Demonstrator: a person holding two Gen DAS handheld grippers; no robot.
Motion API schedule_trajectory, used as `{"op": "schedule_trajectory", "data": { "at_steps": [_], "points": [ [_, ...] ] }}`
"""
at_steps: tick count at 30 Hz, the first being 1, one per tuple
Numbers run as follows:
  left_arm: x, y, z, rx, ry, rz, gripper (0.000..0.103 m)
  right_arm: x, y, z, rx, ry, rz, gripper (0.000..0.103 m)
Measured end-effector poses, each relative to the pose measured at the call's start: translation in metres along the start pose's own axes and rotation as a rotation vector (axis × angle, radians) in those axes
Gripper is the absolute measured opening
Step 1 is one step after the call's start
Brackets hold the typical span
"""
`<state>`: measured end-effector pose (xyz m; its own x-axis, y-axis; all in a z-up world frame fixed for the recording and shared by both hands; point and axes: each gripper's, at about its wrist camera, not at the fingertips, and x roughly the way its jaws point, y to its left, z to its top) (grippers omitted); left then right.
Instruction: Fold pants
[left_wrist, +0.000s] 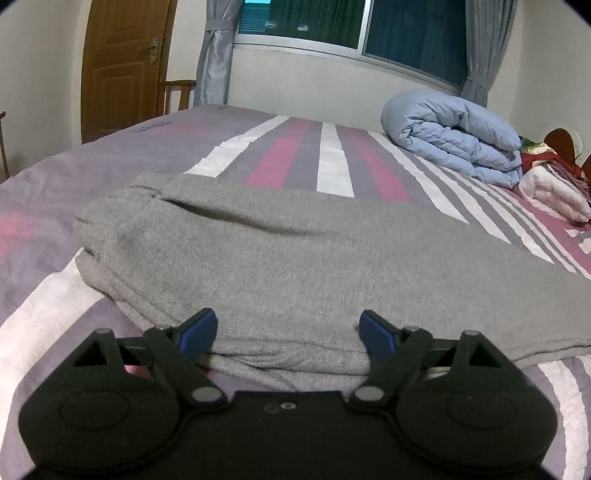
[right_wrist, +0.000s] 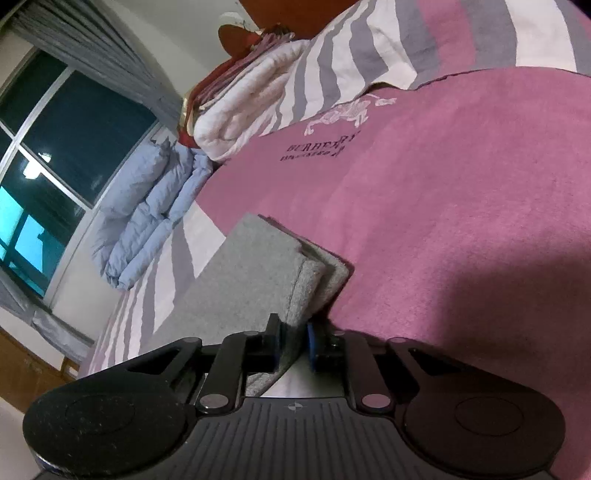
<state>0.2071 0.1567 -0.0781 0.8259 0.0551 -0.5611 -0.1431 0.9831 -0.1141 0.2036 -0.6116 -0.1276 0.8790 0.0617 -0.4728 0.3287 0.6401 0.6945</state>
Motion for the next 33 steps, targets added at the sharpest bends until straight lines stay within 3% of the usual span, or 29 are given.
{"op": "schedule_trajectory", "data": {
  "at_steps": [2,7,13,14,16,18,21,26,30,33],
  "points": [
    [0.0,0.0,0.0,-0.001,-0.001,0.001,0.078,0.005,0.003,0.003,-0.004,0.003,-0.011,0.013],
    [0.0,-0.001,-0.001,-0.004,-0.003,0.001,0.078,0.007,0.009,0.006,-0.02,0.013,-0.011,0.025],
    [0.0,0.0,-0.001,-0.002,-0.004,0.004,0.078,0.01,0.012,0.007,-0.029,0.015,-0.039,0.025],
    [-0.001,0.0,-0.001,-0.002,-0.009,0.004,0.078,0.01,0.014,0.007,-0.034,0.018,-0.046,0.025],
    [-0.009,0.002,-0.001,-0.005,-0.049,0.011,0.079,0.007,0.021,0.008,-0.035,0.018,-0.041,0.011],
    [-0.021,0.009,-0.002,-0.034,-0.107,0.028,0.081,0.0,0.035,0.009,-0.053,-0.008,-0.023,0.011],
    [-0.032,0.031,-0.002,-0.131,-0.168,0.04,0.082,-0.008,0.073,0.007,-0.112,-0.04,0.062,0.011],
    [-0.038,0.072,-0.007,-0.315,-0.175,0.07,0.081,-0.008,0.162,-0.021,-0.263,-0.034,0.211,0.011],
    [-0.043,0.098,-0.014,-0.423,-0.18,0.07,0.081,0.005,0.229,-0.072,-0.368,0.037,0.336,0.011],
    [-0.043,0.109,-0.018,-0.486,-0.18,0.067,0.081,0.021,0.271,-0.132,-0.477,0.141,0.425,0.011]
  ]
}}
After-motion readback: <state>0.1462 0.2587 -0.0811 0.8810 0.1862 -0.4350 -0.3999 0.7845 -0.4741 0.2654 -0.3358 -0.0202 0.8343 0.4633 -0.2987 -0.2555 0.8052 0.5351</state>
